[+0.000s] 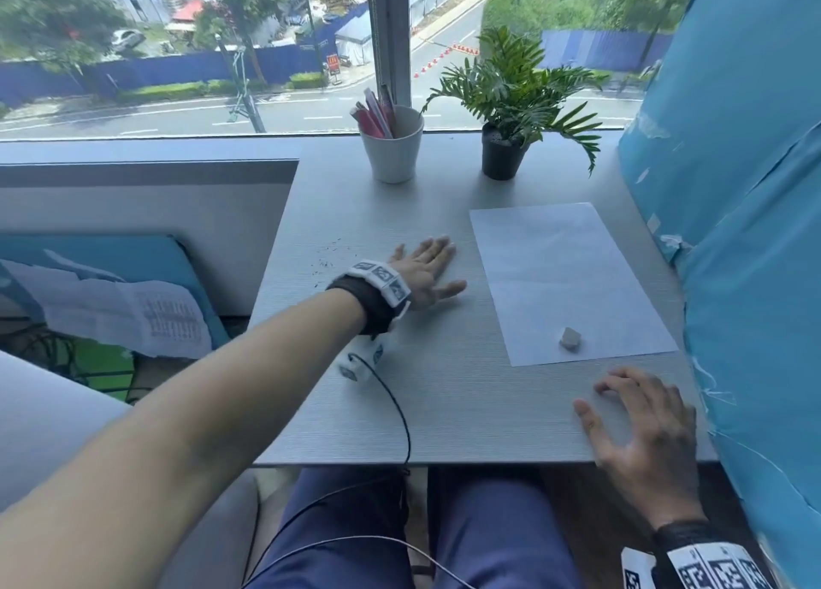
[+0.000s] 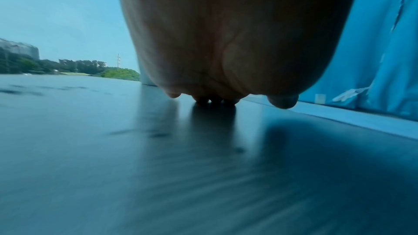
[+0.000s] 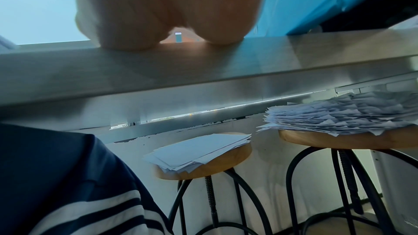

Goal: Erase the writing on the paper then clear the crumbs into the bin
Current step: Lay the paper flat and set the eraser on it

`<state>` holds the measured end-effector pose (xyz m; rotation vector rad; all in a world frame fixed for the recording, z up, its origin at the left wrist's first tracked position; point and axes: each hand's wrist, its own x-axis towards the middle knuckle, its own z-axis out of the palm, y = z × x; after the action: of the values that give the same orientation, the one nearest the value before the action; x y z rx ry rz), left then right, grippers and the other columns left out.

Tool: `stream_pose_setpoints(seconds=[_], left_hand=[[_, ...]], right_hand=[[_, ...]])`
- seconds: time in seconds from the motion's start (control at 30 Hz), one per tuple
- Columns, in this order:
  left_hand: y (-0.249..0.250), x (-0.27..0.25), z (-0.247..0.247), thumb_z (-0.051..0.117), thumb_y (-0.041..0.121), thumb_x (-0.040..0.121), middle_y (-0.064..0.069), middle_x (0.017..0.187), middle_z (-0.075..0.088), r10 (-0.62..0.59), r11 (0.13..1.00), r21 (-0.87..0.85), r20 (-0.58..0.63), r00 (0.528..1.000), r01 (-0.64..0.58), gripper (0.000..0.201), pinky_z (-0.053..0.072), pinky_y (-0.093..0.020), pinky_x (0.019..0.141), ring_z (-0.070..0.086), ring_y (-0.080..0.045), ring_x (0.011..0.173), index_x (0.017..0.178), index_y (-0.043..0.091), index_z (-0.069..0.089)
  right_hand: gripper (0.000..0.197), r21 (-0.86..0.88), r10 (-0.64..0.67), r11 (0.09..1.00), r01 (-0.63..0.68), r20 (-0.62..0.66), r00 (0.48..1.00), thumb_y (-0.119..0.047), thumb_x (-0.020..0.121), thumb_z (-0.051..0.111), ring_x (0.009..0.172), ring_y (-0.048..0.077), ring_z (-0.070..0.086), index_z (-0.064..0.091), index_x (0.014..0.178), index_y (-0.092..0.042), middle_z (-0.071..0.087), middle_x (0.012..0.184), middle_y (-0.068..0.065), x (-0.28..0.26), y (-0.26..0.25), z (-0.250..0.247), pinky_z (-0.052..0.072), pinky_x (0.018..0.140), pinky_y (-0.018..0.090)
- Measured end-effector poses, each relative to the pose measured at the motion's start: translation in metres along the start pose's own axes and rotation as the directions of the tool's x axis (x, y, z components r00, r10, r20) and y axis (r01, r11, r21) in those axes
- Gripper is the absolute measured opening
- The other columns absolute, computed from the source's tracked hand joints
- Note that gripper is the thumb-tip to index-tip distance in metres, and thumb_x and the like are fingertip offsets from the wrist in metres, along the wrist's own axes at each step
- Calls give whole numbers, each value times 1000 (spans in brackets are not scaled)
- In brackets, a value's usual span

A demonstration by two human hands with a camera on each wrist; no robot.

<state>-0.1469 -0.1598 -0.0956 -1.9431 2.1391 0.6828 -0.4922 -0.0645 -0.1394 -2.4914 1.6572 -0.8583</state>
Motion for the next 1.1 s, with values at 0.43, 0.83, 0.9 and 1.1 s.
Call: stream_pose_setpoints(seconds=[0.43,0.83,0.9,1.1], left_hand=[[-16,-173,55,10,69,95,7,164,-17,476,820,321,79,876,-474,80,-21,-39,119,-23,-11,149,158,24,-8],[-95,-122,2,2,72,89,0,165,-14,100,881,469,-45,994,-67,83,-15,-45,120,-24,-14,148,154,22,-16],[-84,-133,1,8,72,92,1,165,-15,198,879,452,-61,978,-150,84,-16,-45,120,-24,-15,148,156,22,-13],[-28,-169,60,28,66,95,8,166,1,628,686,407,88,773,-603,80,-10,-48,121,-11,-16,152,159,23,8]], right_hand=[[35,-21,8,1000,-7,12,1000,-50,80,55,97,26,55,66,91,-19,60,107,-1,0,0,-1,39,81,40],[38,-31,-8,999,9,8,1000,-51,81,52,97,28,55,65,92,-17,61,106,2,1,-2,-1,37,80,40],[39,-30,-10,999,10,11,1000,-50,81,52,97,29,55,66,92,-16,61,107,3,1,-2,-1,37,80,40],[38,-49,0,999,0,11,1000,-48,81,53,97,31,55,66,93,-15,62,109,5,0,-2,1,38,80,42]])
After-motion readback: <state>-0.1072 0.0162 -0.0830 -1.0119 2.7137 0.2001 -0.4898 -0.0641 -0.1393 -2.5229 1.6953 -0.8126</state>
